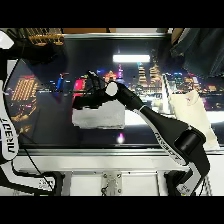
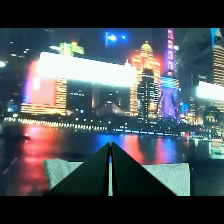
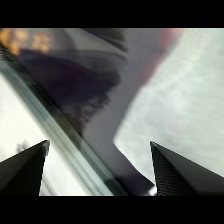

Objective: Fold the clothes and pants, and hang the long-sleeved shirts on hangers.

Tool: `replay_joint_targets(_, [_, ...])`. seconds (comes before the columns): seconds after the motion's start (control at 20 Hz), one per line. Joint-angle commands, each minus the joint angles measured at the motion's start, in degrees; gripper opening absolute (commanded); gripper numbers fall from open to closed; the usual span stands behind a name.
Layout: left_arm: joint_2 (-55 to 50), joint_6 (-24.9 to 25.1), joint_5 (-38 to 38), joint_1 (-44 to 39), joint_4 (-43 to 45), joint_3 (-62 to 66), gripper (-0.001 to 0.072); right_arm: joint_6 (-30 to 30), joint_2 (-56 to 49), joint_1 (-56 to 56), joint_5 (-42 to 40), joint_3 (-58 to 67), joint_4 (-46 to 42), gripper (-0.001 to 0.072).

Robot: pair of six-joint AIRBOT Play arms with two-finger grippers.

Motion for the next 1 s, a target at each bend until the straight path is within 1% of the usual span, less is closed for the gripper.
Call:
replay_joint_targets(0.0, [5.9, 0.3, 4.2, 2.3, 0.0, -7.1, 0.0007, -8.1, 0.6, -0.1, -5.2, -0.4, 8.7, 0.0714])
replay_joint_targets(0.05, [8.0, 0.3, 6.2, 2.3, 0.0, -10.4, 0.0007, -8.0, 2.7, -1.3, -4.2, -1.5, 6.0, 0.0713])
replay_joint_targets(0.15, [12.0, 1.2, 8.1, 1.4, 0.0, -17.3, 0.0007, -8.0, 9.0, -4.7, -2.6, -8.2, -0.4, 0.0713])
replay_joint_targets(0.25, [15.6, 1.7, 8.2, -0.2, 0.0, -25.0, 0.0008, -7.6, 16.6, -9.7, -1.3, -19.8, -4.9, 0.0714])
replay_joint_targets(0.4, [20.0, 3.4, 10.4, -4.2, 0.0, -34.6, 0.0007, -3.4, 25.8, -20.8, 2.1, -38.2, -10.9, 0.0714])
replay_joint_targets(0.5, [22.1, 3.7, 13.0, -7.2, 0.0, -39.0, 0.0007, -2.9, 27.2, -28.2, 2.3, -46.9, -10.4, 0.0714])
replay_joint_targets(0.55, [23.0, 3.7, 14.4, -8.5, 0.0, -40.7, 0.0008, -3.3, 26.4, -30.9, 2.3, -49.2, -9.7, 0.0715])
replay_joint_targets(0.65, [24.3, 3.7, 16.5, -10.5, -0.1, -43.0, 0.0008, -6.2, 22.6, -33.7, 2.3, -50.5, -7.0, 0.0715])
replay_joint_targets(0.7, [24.8, 3.7, 17.5, -11.3, -0.1, -43.9, 0.0007, -9.0, 20.3, -33.8, 1.6, -50.5, -3.4, 0.0715])
replay_joint_targets(0.85, [25.1, 3.7, 17.5, -12.5, -0.1, -44.3, 0.0008, -21.8, 13.9, -31.8, 0.8, -49.3, 15.1, 0.0714])
replay_joint_targets(0.9, [25.1, 3.7, 17.4, -12.5, -0.2, -44.3, 0.0007, -25.0, 12.1, -30.5, 0.8, -48.4, 20.1, 0.0714])
replay_joint_targets(0.95, [25.1, 3.7, 17.4, -12.5, -0.2, -44.3, 0.0008, -26.8, 10.6, -29.0, 0.8, -47.2, 23.4, 0.0714])
